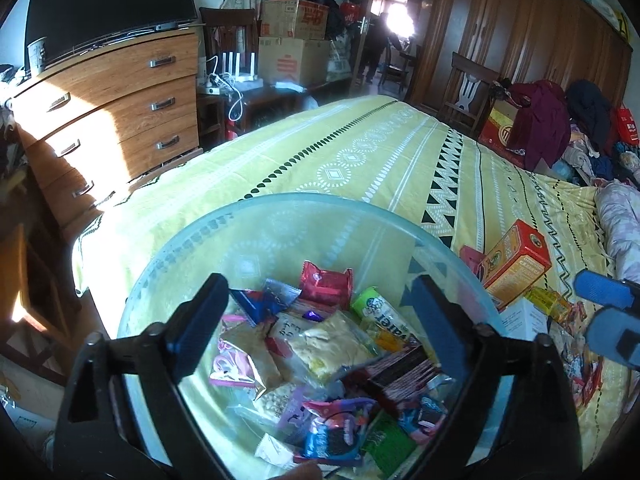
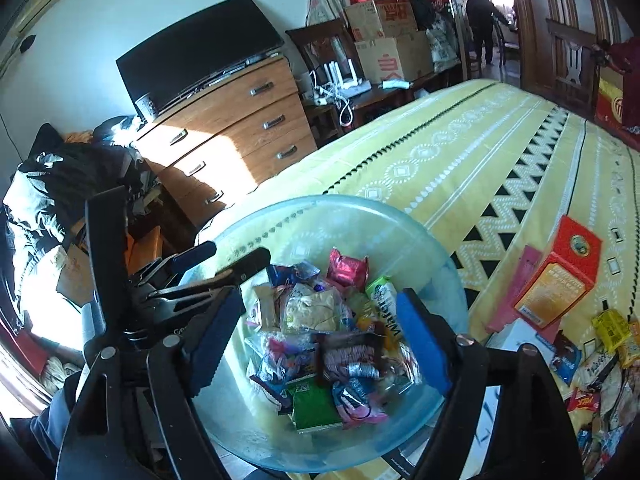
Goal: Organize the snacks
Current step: 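Move both open tools back over the snack pile on the bed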
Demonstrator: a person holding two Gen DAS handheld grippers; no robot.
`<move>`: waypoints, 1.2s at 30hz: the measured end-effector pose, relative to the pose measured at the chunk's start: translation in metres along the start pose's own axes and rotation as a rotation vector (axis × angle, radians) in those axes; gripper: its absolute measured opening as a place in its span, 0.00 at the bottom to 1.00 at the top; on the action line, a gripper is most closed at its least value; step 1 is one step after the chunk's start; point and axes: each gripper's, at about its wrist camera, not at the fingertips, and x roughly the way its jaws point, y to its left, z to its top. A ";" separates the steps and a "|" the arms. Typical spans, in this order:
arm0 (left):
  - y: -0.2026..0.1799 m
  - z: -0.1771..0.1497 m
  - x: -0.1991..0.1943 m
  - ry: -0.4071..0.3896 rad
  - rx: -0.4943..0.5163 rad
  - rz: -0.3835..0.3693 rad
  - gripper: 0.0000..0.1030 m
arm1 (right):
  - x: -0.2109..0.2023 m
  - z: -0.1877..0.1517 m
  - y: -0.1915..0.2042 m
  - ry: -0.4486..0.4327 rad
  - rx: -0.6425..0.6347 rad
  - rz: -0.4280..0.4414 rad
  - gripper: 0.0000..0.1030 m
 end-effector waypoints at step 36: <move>-0.322 -0.248 0.114 0.316 0.567 -0.202 1.00 | -0.171 -0.398 -0.322 -0.031 0.516 -0.616 0.98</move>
